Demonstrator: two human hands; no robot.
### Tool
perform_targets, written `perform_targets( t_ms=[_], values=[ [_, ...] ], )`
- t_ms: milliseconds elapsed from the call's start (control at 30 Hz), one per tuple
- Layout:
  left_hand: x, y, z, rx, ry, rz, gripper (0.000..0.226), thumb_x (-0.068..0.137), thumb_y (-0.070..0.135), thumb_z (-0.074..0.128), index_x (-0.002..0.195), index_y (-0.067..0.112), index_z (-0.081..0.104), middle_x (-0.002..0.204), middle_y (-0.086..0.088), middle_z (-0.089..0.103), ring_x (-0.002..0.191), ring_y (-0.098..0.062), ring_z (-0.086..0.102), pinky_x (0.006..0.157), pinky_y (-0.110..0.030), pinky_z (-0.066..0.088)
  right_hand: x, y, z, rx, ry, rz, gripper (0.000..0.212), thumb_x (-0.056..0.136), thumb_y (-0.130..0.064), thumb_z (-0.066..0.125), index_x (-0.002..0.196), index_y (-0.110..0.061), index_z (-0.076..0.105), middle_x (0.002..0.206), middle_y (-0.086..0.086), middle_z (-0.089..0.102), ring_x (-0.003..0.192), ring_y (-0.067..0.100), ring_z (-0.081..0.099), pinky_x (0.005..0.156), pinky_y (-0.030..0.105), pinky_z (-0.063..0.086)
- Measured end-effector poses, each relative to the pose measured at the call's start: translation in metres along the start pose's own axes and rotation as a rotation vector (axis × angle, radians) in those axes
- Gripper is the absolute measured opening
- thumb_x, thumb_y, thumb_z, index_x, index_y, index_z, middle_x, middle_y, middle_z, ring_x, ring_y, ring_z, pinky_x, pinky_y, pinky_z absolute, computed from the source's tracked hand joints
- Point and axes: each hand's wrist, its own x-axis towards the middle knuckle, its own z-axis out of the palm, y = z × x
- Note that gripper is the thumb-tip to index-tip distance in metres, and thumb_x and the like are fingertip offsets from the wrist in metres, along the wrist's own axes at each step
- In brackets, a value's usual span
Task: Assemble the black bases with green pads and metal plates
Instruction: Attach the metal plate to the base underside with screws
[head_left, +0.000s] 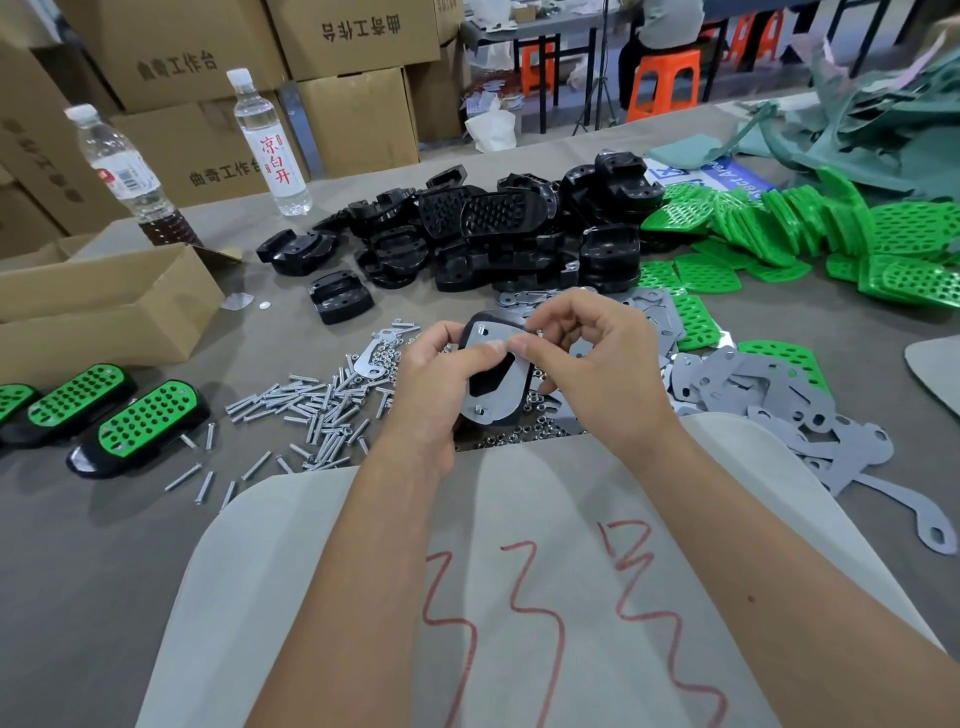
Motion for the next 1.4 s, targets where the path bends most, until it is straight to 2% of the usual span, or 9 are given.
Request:
perform_targets(
  t_ms=[67, 300, 467, 633, 767, 900, 1133, 1267, 1400],
  values=[
    [0.000, 0.000, 0.000, -0.004, 0.009, 0.000, 0.011, 0.087, 0.011, 0.074, 0.093, 0.015, 0.065, 0.078, -0.003, 0.075, 0.065, -0.019, 0.070, 0.052, -0.029, 0.055, 0.000, -0.001, 0.000, 0.038, -0.040, 0.015, 0.008, 0.087, -0.008, 0.082, 0.091, -0.015, 0.081, 0.075, 0.004, 0.064, 0.070, 0.023, 0.059, 0.052, 0.041, 0.060],
    [0.001, -0.002, 0.002, -0.019, 0.084, 0.002, 0.012, 0.087, 0.010, 0.074, 0.096, 0.013, 0.066, 0.078, -0.002, 0.073, 0.065, -0.017, 0.068, 0.053, -0.027, 0.053, -0.001, 0.000, 0.001, 0.111, -0.054, 0.083, 0.011, 0.089, 0.000, 0.079, 0.097, -0.006, 0.081, 0.081, 0.009, 0.068, 0.066, 0.005, 0.060, 0.052, 0.026, 0.058],
    [-0.001, -0.003, 0.005, 0.011, 0.066, 0.018, 0.017, 0.087, 0.009, 0.075, 0.098, 0.011, 0.063, 0.079, -0.007, 0.074, 0.065, -0.022, 0.068, 0.052, -0.028, 0.053, 0.001, 0.002, -0.002, 0.119, -0.032, 0.145, 0.006, 0.084, -0.005, 0.085, 0.086, -0.008, 0.079, 0.080, 0.021, 0.068, 0.065, 0.011, 0.059, 0.050, 0.028, 0.057],
    [0.001, -0.003, 0.003, -0.005, 0.076, 0.008, 0.015, 0.087, 0.009, 0.075, 0.097, 0.012, 0.064, 0.076, -0.005, 0.074, 0.065, -0.022, 0.068, 0.052, -0.027, 0.053, 0.004, 0.003, -0.008, 0.138, -0.158, 0.155, 0.012, 0.087, -0.004, 0.081, 0.097, -0.012, 0.082, 0.073, 0.001, 0.066, 0.070, 0.010, 0.060, 0.052, 0.027, 0.057],
    [0.001, -0.004, 0.004, 0.011, 0.080, 0.017, 0.015, 0.087, 0.009, 0.075, 0.094, 0.012, 0.062, 0.080, -0.009, 0.074, 0.068, -0.027, 0.068, 0.058, -0.034, 0.054, 0.002, 0.002, -0.007, 0.101, -0.117, 0.141, 0.005, 0.088, -0.005, 0.081, 0.088, -0.010, 0.079, 0.075, 0.009, 0.066, 0.069, 0.011, 0.061, 0.049, 0.028, 0.057],
    [0.000, -0.006, 0.007, 0.040, 0.054, 0.044, 0.015, 0.085, 0.009, 0.076, 0.092, 0.011, 0.062, 0.082, -0.013, 0.073, 0.071, -0.029, 0.067, 0.065, -0.040, 0.053, 0.000, 0.004, -0.006, 0.020, -0.022, 0.094, 0.030, 0.083, -0.020, 0.089, 0.069, -0.007, 0.065, 0.067, 0.018, 0.063, 0.050, 0.021, 0.054, 0.042, 0.022, 0.048],
    [0.002, -0.005, 0.003, -0.012, 0.095, 0.013, 0.014, 0.087, 0.010, 0.075, 0.094, 0.014, 0.063, 0.079, -0.006, 0.073, 0.066, -0.023, 0.067, 0.055, -0.030, 0.054, 0.001, 0.004, -0.003, 0.108, -0.089, 0.094, 0.012, 0.091, -0.009, 0.077, 0.091, -0.009, 0.065, 0.076, 0.019, 0.060, 0.063, 0.016, 0.056, 0.046, 0.030, 0.055],
    [0.005, -0.004, 0.002, -0.093, 0.176, 0.003, 0.014, 0.088, 0.007, 0.073, 0.094, 0.013, 0.062, 0.074, -0.002, 0.073, 0.061, -0.021, 0.068, 0.053, -0.031, 0.056, 0.005, 0.009, -0.005, -0.141, 0.029, 0.085, 0.014, 0.095, -0.012, 0.071, 0.082, -0.017, 0.067, 0.066, -0.004, 0.061, 0.055, 0.008, 0.051, 0.053, 0.029, 0.048],
    [0.008, -0.003, -0.005, -0.151, 0.294, 0.027, 0.017, 0.086, 0.008, 0.074, 0.089, 0.016, 0.060, 0.080, -0.006, 0.072, 0.071, -0.028, 0.067, 0.073, -0.050, 0.059, 0.004, 0.003, -0.008, -0.598, -0.344, 0.006, 0.008, 0.085, -0.027, 0.083, 0.082, -0.026, 0.075, 0.077, -0.012, 0.057, 0.067, -0.001, 0.049, 0.061, 0.013, 0.032]
  ],
)
